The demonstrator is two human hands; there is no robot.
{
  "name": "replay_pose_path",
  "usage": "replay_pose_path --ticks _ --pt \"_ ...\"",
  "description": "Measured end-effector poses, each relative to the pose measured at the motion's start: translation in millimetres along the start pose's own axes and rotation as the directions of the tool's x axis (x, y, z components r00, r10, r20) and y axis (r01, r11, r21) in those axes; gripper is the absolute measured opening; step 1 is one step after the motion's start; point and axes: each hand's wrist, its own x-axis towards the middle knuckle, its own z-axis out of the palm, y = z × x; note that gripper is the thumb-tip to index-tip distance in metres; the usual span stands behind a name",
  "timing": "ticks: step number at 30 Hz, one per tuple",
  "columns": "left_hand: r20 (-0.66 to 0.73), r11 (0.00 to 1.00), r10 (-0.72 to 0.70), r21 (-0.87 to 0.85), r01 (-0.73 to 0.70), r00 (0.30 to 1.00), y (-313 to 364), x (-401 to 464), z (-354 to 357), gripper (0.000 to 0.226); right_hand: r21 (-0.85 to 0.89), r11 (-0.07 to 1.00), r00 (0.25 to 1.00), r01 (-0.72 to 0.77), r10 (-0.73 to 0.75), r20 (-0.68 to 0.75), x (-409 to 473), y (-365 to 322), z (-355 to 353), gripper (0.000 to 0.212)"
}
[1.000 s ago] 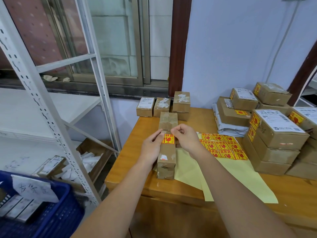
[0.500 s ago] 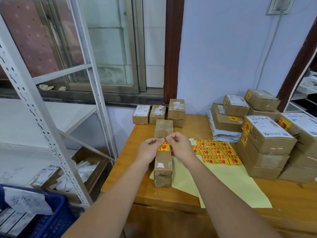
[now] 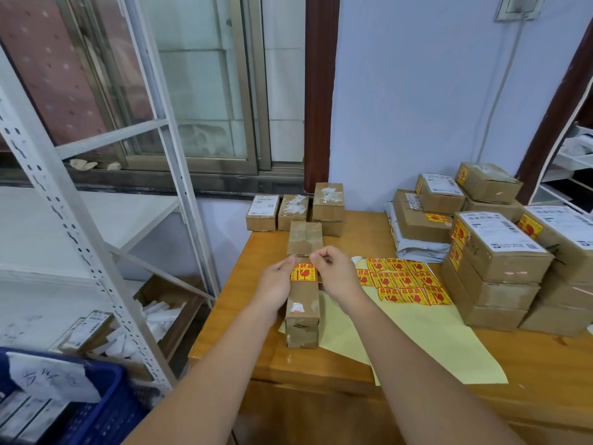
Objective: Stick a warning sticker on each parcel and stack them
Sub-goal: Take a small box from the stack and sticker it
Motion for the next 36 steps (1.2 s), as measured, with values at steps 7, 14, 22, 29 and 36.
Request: replay_pose_path --ticks 7,14,22,29,36 --pt "0.162 0.988 0.067 0.127 -0.088 0.984 -5 -3 -6 0.058 0.030 0.999 1.000 -0.013 0.013 -0.010 -2 -3 0 0.011" --pt "0.110 0.999 0.041 -0.003 -0.041 0.993 -17 -8 -2 0.040 0.072 0.997 0.999 0.004 -0.006 0.033 -3 0 -2 0.012" --pt "0.125 0.997 0.021 0.072 -0.030 0.992 -21 2 -5 0.054 0.113 0.993 0.997 -0.020 0.011 0.080 -7 -2 -7 0.009" --pt "0.126 0.994 0.059 0.080 -0.069 0.990 -19 1 -4 0.054 0.248 0.959 0.962 -0.134 0.066 0.264 -16 0 -21 0.048" --pt "0.131 0.996 0.057 0.067 -0.066 0.990 -24 7 -4 0.055 0.215 0.972 0.984 -0.094 0.058 0.168 -12 -2 -16 0.020"
